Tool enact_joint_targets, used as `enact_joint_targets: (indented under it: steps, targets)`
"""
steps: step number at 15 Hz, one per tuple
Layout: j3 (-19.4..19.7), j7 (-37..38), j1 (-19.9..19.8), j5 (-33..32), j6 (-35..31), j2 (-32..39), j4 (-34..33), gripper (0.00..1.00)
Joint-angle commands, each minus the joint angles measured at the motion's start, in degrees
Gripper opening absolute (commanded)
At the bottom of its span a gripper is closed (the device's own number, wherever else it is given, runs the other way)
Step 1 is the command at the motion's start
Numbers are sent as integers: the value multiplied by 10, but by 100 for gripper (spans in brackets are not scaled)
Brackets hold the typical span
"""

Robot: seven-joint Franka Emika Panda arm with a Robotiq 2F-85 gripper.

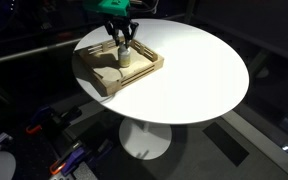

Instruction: Remove the lid from the bottle

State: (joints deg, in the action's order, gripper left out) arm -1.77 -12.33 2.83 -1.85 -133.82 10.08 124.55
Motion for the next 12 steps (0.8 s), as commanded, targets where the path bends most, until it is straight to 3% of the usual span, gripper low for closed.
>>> enact_joint_targets:
  steps: [1,12]
  targets:
    - [1,42,0,-19,23,-8,-14,20]
    - [3,135,1,-11,49,7,-21,19]
